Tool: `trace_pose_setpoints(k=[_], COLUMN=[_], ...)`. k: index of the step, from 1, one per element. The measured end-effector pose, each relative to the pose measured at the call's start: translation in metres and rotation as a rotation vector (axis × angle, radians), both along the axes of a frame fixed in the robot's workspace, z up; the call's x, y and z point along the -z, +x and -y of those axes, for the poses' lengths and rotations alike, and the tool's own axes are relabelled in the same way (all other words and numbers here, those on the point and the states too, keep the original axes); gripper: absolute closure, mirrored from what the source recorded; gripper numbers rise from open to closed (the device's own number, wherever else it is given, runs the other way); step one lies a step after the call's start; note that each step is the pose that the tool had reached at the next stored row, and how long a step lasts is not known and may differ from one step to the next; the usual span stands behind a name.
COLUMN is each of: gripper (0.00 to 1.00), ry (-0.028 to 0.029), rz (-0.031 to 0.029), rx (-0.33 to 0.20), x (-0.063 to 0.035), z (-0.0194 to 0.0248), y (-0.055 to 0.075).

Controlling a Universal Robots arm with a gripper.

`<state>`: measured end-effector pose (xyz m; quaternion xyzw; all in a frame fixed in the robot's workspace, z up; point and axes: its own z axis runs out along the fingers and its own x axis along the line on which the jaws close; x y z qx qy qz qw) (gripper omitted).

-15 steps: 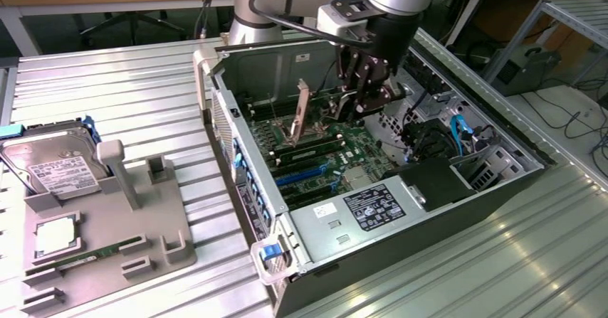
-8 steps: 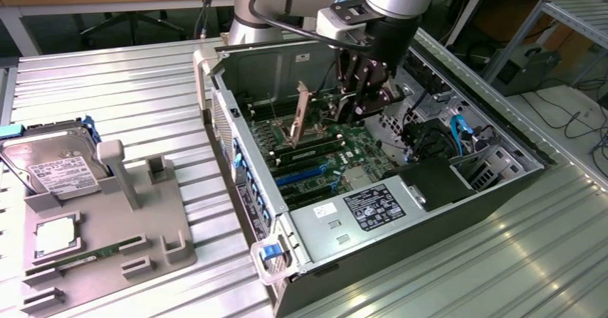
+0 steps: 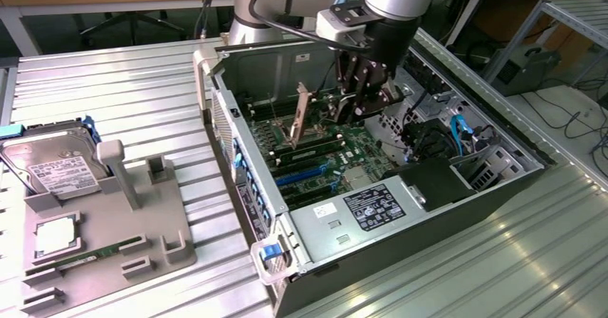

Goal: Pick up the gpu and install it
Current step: 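Insert the gpu into the slot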

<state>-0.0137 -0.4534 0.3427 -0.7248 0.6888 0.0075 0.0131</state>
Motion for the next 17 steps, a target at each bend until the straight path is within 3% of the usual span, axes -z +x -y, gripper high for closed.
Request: trace_pose_setpoints(k=[17], gripper=[0.72], ry=[0.0002], rz=[0.0], rx=[0.0], x=[0.005], z=[0.0], y=[0.0])
